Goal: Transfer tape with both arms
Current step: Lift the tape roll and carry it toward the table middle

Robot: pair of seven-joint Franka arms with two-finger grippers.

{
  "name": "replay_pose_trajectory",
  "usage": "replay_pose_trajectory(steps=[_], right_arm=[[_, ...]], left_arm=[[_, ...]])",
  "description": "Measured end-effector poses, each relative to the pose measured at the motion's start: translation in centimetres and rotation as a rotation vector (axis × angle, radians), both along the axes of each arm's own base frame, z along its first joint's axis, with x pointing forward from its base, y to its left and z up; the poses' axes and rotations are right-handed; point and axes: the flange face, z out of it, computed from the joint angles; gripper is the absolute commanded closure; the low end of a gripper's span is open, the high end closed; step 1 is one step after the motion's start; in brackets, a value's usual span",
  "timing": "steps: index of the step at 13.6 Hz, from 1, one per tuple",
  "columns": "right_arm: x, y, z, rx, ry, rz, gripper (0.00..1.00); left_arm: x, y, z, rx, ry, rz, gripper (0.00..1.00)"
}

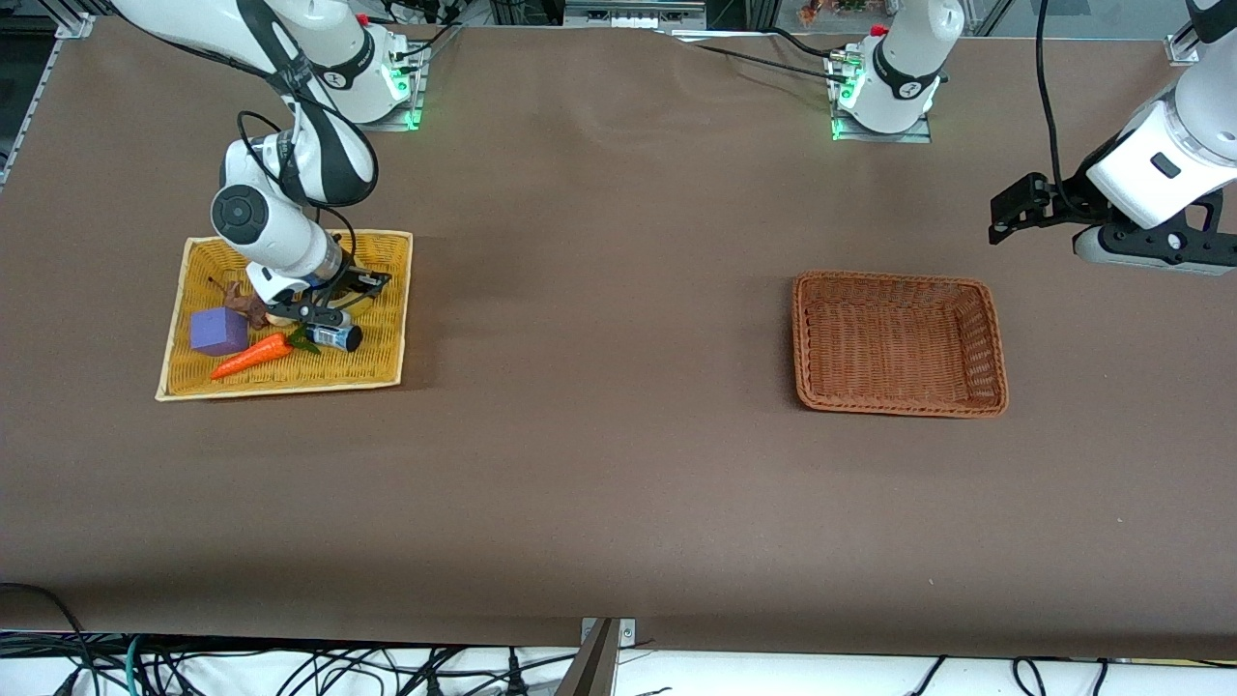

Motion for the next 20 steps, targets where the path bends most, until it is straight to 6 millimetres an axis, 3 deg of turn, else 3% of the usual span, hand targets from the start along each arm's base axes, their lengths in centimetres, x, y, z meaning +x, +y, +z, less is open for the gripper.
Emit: replay_pose_trajectory(steps=[2, 5, 7, 9, 14, 20], right_arm=[[0.8, 0.0, 3.4, -0.009, 0.005, 0.001, 1.00], [1.7, 0.3, 10.1, -0.026, 0.024, 0.005, 1.00], [2.0, 2.6, 13.1, -0.027, 0.007, 0.021, 1.00], [1.9, 7.3, 14.4, -0.031, -0.022, -0.004, 1.00], [1.7, 21.1, 15.0, 0.017, -0.041, -0.030, 1.00], [2.3, 33.9, 12.0, 0.091, 0.010, -0.108, 1.00]], left_arm=[[0.0, 0.0, 0.0, 0.000, 0.000, 0.000, 0.00], [0.0, 0.0, 0.0, 0.000, -0.001, 0.000, 0.00], [0.0, 0.0, 0.0, 0.000, 0.000, 0.000, 0.00], [0.0, 0.0, 0.0, 0.000, -0.001, 0.000, 0.00], [0.0, 0.0, 0.0, 0.000, -0.001, 0.000, 0.00], [0.0, 0.0, 0.1, 0.000, -0.001, -0.001, 0.00]])
